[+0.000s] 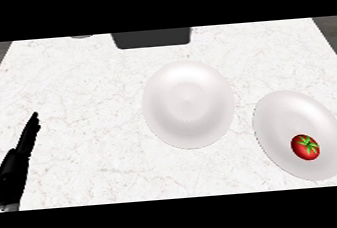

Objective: Pick the tomato from the plate and place it in the plate

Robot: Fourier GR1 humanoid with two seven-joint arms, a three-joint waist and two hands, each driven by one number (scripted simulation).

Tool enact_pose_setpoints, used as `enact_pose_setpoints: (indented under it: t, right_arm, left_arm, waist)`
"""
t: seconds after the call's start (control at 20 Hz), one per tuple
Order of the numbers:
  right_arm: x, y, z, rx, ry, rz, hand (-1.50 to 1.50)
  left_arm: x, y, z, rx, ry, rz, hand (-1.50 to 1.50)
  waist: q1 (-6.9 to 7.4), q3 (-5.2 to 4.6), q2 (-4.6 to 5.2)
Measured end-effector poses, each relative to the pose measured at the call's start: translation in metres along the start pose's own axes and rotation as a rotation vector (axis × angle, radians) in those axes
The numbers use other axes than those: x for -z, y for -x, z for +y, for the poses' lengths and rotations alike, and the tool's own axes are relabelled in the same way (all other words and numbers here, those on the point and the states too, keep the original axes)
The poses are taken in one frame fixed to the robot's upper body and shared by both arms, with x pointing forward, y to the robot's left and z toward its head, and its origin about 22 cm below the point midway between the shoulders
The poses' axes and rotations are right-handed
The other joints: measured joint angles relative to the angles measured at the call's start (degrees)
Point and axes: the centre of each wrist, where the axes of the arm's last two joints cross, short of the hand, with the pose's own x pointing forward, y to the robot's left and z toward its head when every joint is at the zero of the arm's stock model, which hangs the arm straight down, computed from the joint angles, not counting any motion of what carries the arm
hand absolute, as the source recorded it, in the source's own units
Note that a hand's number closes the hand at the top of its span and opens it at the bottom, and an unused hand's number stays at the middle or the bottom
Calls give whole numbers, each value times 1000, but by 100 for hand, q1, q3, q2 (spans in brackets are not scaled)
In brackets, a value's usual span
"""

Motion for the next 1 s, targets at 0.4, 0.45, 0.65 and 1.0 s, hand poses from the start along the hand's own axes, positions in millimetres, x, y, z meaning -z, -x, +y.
enact_pose_setpoints:
  t: [0.4,0.45,0.65,1.0]
  right_arm:
    - [25,-52,-15,-324,-143,238,-150]
    - [31,-54,-15,-356,-154,266,-150]
    - [51,-51,-9,-459,-217,373,-150]
    - [78,-36,0,-597,-327,527,-150]
  left_arm:
    - [0,-2,-2,-8,9,-5,0]
    - [2,-5,-4,-8,11,-6,0]
    - [0,-2,-5,-5,7,-7,0]
    - [4,-3,-9,-6,13,-11,0]
  waist:
    - [78,2,12]
    - [84,2,15]
    - [96,0,17]
    - [102,2,24]
